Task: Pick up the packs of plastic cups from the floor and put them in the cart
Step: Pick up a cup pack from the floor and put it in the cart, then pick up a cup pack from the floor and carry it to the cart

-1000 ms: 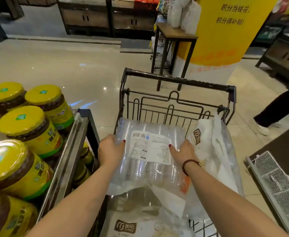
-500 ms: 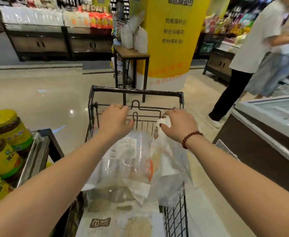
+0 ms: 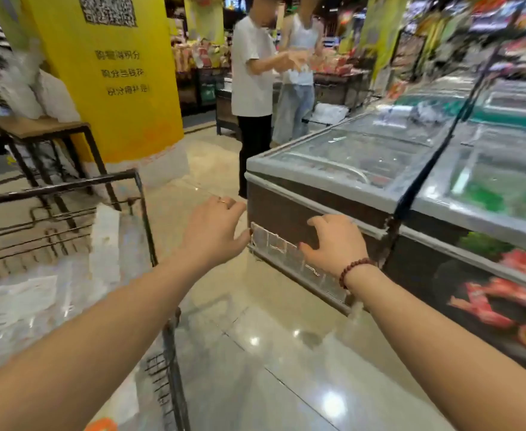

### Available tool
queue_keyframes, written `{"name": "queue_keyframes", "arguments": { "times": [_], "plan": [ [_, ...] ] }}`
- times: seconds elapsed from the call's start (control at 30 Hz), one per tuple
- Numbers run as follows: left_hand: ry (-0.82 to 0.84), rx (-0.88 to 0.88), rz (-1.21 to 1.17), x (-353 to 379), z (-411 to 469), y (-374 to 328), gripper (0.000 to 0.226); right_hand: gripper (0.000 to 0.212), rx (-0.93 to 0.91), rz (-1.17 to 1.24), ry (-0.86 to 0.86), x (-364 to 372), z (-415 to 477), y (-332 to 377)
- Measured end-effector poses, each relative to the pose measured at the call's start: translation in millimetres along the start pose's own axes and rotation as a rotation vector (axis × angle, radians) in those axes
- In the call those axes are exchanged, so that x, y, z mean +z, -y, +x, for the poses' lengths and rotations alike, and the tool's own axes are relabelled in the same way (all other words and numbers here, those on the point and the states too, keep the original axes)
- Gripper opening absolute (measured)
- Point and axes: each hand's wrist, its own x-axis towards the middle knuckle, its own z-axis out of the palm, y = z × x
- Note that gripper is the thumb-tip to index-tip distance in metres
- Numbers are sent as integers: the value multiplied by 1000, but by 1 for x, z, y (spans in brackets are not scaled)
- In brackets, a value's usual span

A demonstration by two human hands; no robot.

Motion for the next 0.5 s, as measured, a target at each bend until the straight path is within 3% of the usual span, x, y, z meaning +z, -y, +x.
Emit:
{"name": "queue_keyframes", "arguments": {
  "times": [0.27, 0.5],
  "plan": [
    [110, 324, -109, 58, 8, -234, 49, 55, 352, -46, 67, -20, -144, -204],
    [198, 725, -153, 90, 9, -432, 51, 53, 741, -77, 63, -45, -289, -330]
  ]
}}
